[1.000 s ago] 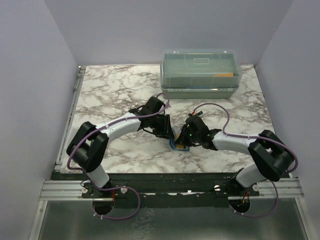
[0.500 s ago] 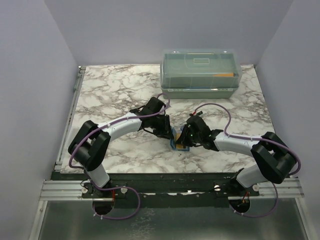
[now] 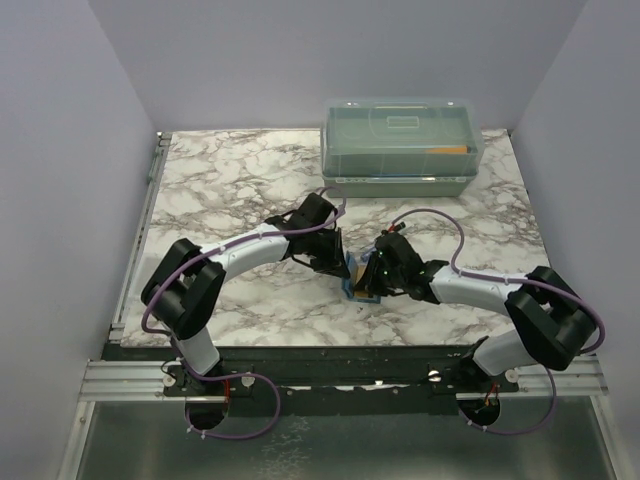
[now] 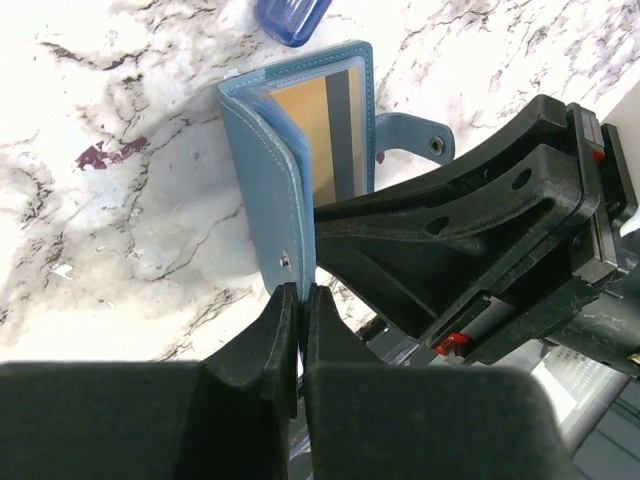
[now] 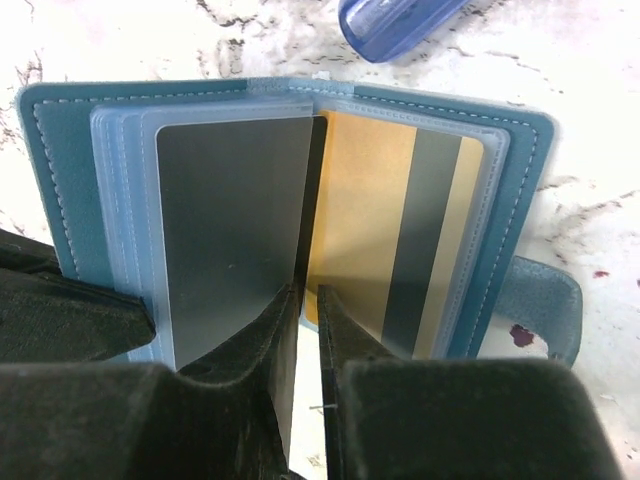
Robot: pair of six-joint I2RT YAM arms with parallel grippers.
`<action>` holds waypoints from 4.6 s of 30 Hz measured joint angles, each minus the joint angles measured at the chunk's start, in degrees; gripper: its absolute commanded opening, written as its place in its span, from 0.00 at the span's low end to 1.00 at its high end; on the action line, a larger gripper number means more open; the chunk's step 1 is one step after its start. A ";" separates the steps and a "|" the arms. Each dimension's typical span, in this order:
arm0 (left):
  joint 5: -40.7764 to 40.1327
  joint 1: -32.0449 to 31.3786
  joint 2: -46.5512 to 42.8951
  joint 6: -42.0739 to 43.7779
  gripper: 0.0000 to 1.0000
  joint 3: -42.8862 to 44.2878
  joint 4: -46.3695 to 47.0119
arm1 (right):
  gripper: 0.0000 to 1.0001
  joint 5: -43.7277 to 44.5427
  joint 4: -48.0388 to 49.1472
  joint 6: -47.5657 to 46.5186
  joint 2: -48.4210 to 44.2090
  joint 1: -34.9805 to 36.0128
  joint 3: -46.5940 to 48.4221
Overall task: Put the credit cards into the card holder
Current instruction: Turn over the card slot in the card holder.
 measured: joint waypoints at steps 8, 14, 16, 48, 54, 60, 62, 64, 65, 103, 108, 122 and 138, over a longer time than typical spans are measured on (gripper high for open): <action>-3.82 -2.36 1.46 1.44 0.00 3.65 -3.37 | 0.53 3.10 -8.55 -1.20 -3.72 -0.04 2.03; -6.49 -3.45 1.46 2.32 0.00 5.16 -5.90 | 0.64 4.96 -11.85 -2.91 -5.53 -0.04 6.12; -7.28 -3.50 1.46 2.49 0.00 5.29 -6.54 | 0.65 5.27 -12.28 -3.43 -5.68 -0.07 6.75; -9.16 -3.15 1.46 2.05 0.00 6.12 -9.53 | 0.58 12.57 -10.58 -12.04 -4.00 9.81 7.13; -9.64 -3.26 1.46 2.10 0.00 6.12 -9.25 | 0.56 14.29 -11.65 -10.47 -3.82 9.84 7.39; -10.29 -3.34 1.46 2.40 0.00 6.12 -9.27 | 0.56 16.74 -13.77 -8.22 -5.07 9.84 7.39; -10.62 -3.39 1.46 2.58 0.00 6.12 -9.27 | 0.56 17.40 -14.62 -7.37 -5.35 9.81 7.39; -10.95 -3.39 1.46 2.78 0.00 6.12 -9.27 | 0.57 17.90 -15.56 -6.23 -5.53 9.84 7.39; -11.08 -3.39 1.46 2.89 0.00 6.12 -9.29 | 0.57 18.10 -16.00 -5.86 -5.62 9.81 7.39; -16.09 0.66 -7.80 10.99 0.74 4.33 -16.44 | 0.39 -0.50 -4.31 -6.86 -4.48 -0.92 3.34; -14.64 1.22 -13.51 10.58 0.79 5.07 -15.06 | 0.33 -5.86 0.90 -7.10 1.86 -0.92 3.72; -18.64 25.42 -38.88 7.23 0.90 3.28 -25.33 | 0.41 -7.13 -2.34 -12.90 6.12 -0.92 7.41; -38.03 33.48 -28.85 19.50 0.99 8.92 -41.07 | 0.46 -16.15 -6.60 -24.76 -1.09 -1.29 9.51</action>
